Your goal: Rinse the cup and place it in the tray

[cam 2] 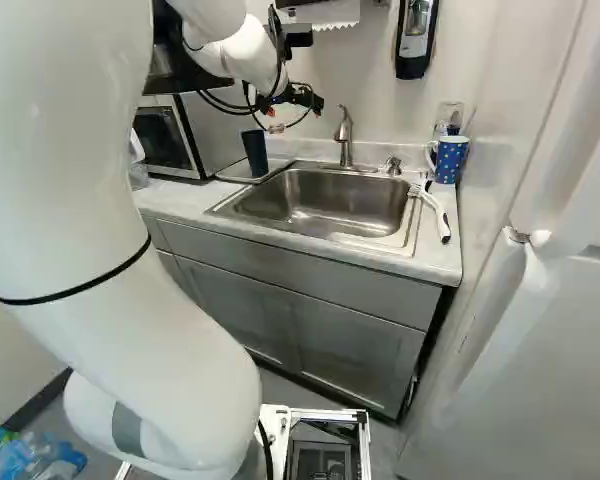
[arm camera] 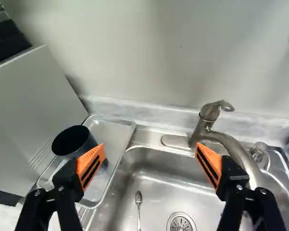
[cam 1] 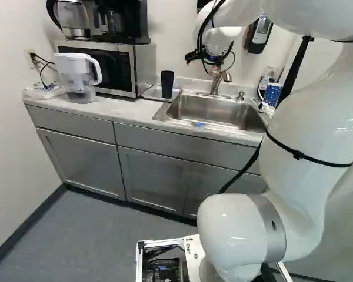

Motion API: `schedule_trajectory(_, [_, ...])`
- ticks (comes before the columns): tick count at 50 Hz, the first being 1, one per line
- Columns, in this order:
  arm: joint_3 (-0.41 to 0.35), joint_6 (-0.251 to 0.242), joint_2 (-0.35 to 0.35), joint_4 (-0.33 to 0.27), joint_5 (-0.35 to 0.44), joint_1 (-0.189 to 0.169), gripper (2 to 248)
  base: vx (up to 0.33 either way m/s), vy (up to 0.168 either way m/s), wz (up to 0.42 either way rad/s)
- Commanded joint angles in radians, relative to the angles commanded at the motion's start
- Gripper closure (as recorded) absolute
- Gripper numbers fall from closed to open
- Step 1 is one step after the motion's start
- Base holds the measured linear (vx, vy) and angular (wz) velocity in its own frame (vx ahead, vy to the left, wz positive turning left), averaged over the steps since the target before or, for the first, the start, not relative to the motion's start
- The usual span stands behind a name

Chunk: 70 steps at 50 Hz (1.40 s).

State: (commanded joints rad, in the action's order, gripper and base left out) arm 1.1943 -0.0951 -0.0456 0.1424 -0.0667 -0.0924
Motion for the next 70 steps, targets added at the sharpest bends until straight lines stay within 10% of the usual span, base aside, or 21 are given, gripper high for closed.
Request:
schedule_trajectory(42, [-0.106,0.0,0.106,0.0,-0.274,-0.043,3,0.0,0.0,0.0])
schedule_trajectory(70, [-0.186,0.0,0.19,0.0,-0.274,-0.115,3,0.0,0.0,0.0])
